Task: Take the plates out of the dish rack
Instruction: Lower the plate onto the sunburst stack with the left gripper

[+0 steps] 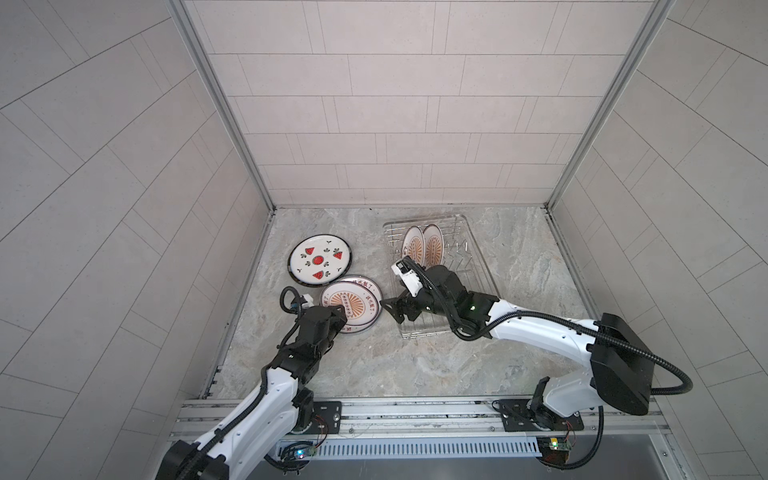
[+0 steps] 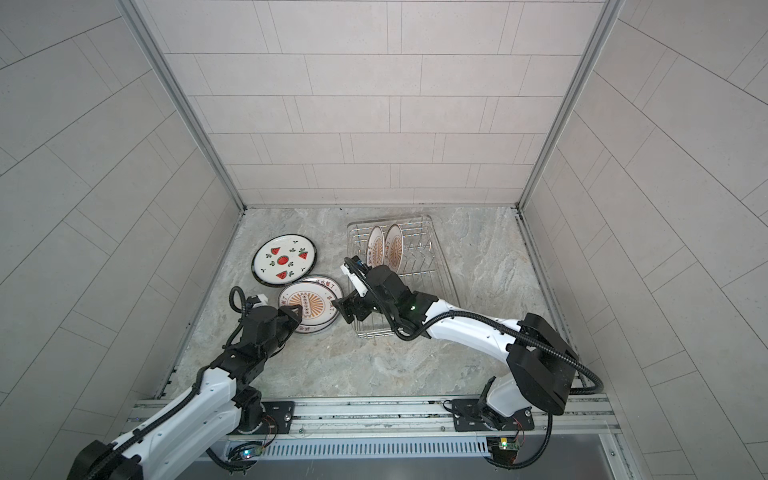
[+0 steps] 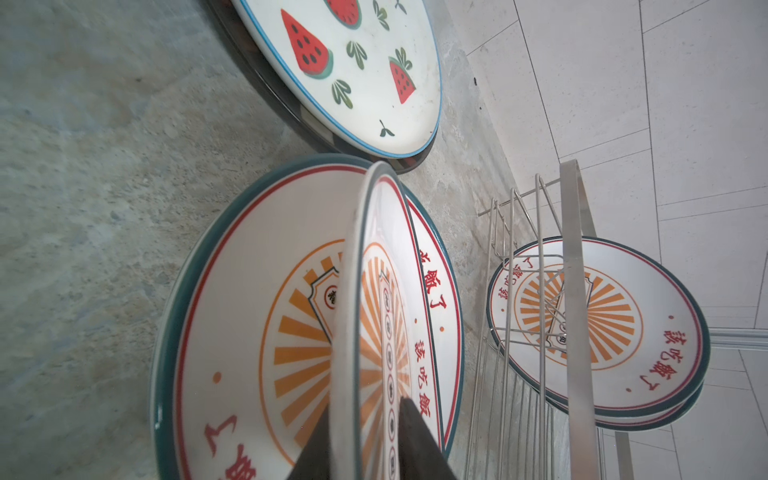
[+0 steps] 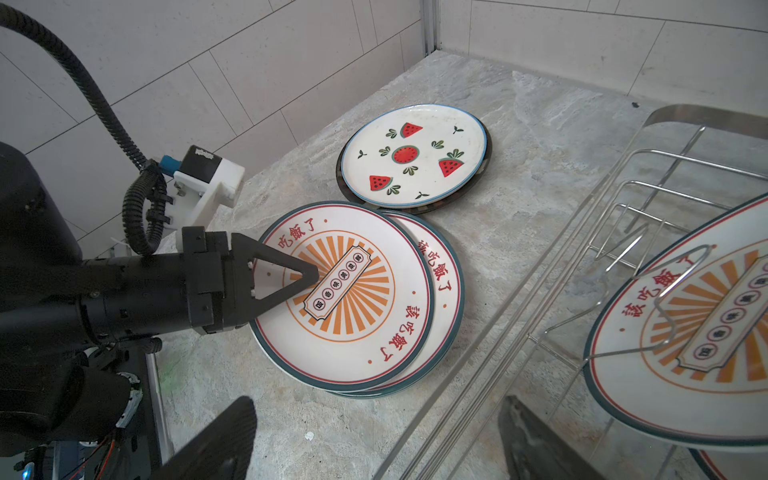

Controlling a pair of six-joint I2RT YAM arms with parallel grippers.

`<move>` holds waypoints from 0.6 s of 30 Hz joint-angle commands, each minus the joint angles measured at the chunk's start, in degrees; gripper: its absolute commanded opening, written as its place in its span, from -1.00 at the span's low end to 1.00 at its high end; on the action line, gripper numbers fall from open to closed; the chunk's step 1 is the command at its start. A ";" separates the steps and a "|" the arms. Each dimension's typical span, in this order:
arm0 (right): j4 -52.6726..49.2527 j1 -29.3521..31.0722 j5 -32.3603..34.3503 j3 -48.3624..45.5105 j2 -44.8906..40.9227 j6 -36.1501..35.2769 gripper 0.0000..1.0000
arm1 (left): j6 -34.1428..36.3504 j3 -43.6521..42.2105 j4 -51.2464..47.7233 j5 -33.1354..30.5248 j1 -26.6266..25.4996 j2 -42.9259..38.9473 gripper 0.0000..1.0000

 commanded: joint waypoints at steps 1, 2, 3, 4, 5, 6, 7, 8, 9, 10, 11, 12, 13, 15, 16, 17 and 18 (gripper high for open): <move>-0.91 0.39 1.35 1.36 -0.70 -0.59 0.84 | 1.80 0.71 -1.99 -3.25 0.22 -0.33 -0.40; -1.07 0.39 1.38 1.38 -0.82 -0.60 0.84 | 1.81 0.79 -2.68 -4.01 0.30 -0.37 -0.31; -1.16 0.39 1.38 1.32 -0.98 -0.67 0.84 | 1.97 0.89 -3.38 -4.78 0.30 -0.46 -0.25; -1.10 0.39 1.38 1.24 -1.06 -0.65 0.84 | 2.35 1.03 -4.12 -5.65 0.29 -0.58 -0.21; -1.09 0.39 1.44 1.11 -1.26 -0.69 0.84 | 2.68 1.12 -4.79 -6.51 0.29 -0.72 -0.14; -0.96 0.39 1.47 1.01 -1.32 -0.64 0.84 | 2.83 1.16 -5.41 -7.40 0.27 -0.85 -0.12; -0.92 0.39 1.46 0.90 -1.41 -0.69 0.85 | 3.02 1.14 -5.66 -8.08 0.24 -1.02 -0.05; -0.94 0.39 1.48 0.85 -1.45 -0.65 0.85 | 3.29 1.06 -5.85 -8.52 0.28 -1.20 -0.04; -0.83 0.39 1.46 0.82 -1.46 -0.63 0.85 | 3.32 1.10 -6.05 -8.95 0.28 -1.38 -0.04; -0.77 0.39 1.51 0.75 -1.38 -0.60 0.84 | 3.55 1.23 -6.62 -9.54 0.22 -1.40 -0.04; -0.74 0.39 1.49 0.83 -1.30 -0.59 0.85 | 3.75 1.47 -7.37 -10.00 0.21 -1.56 -0.04; -0.74 0.39 1.46 0.79 -1.28 -0.60 0.85 | 3.91 1.63 -7.75 -10.50 0.28 -1.69 -0.04; -0.74 0.39 1.39 0.80 -1.19 -0.60 0.84 | 4.17 1.76 -8.11 -10.95 0.29 -1.88 -0.04; -0.57 0.39 1.38 0.81 -1.06 -0.55 0.84 | 4.20 1.67 -8.31 -11.67 0.22 -2.09 -0.04; -0.56 0.39 1.38 0.80 -1.02 -0.59 0.84 | 4.24 1.67 -8.31 -11.81 0.19 -2.08 -0.05; -0.48 0.39 1.46 0.84 -1.01 -0.56 0.84 | 4.28 1.67 -8.31 -11.68 0.28 -1.89 -0.08; -0.52 0.39 1.46 0.80 -0.97 -0.60 0.84 | 4.35 1.67 -8.34 -11.32 0.19 -1.78 -0.12</move>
